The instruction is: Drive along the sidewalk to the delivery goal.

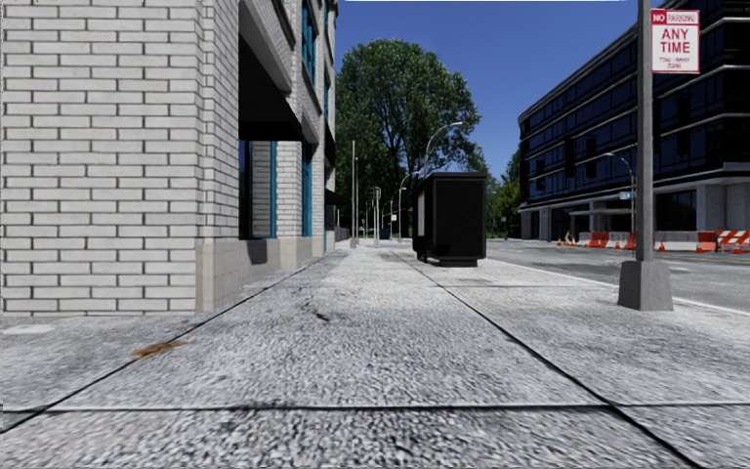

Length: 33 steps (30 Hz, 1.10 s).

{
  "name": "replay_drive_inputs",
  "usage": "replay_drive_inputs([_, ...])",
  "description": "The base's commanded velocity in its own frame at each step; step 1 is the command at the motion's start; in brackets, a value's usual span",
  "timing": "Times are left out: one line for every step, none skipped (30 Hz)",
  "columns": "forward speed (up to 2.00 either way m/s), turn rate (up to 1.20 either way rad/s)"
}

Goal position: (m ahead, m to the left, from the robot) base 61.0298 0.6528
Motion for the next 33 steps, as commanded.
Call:
replay_drive_inputs([2.00,0.00])
replay_drive_inputs([2.00,0.00])
replay_drive_inputs([2.00,0.00])
replay_drive_inputs([2.00,0.00])
replay_drive_inputs([2.00,0.00])
replay_drive_inputs([2.00,0.00])
replay_drive_inputs([2.00,0.00])
replay_drive_inputs([2.00,0.00])
replay_drive_inputs([2.00,0.00])
replay_drive_inputs([2.00,0.00])
replay_drive_inputs([2.00,0.00])
replay_drive_inputs([2.00,0.00])
replay_drive_inputs([2.00,0.00])
replay_drive_inputs([2.00,0.00])
replay_drive_inputs([2.00,0.00])
replay_drive_inputs([2.00,0.00])
replay_drive_inputs([2.00,0.00])
replay_drive_inputs([2.00,0.00])
replay_drive_inputs([2.00,0.00])
replay_drive_inputs([2.00,0.00])
replay_drive_inputs([2.00,0.00])
replay_drive_inputs([2.00,0.00])
replay_drive_inputs([2.00,0.00])
replay_drive_inputs([2.00,0.00])
replay_drive_inputs([2.00,0.00])
replay_drive_inputs([2.00,0.00])
replay_drive_inputs([2.00,0.00])
replay_drive_inputs([2.00,0.00])
replay_drive_inputs([2.00,0.00])
replay_drive_inputs([2.00,0.00])
replay_drive_inputs([2.00,0.00])
replay_drive_inputs([2.00,0.00])
replay_drive_inputs([2.00,0.00])
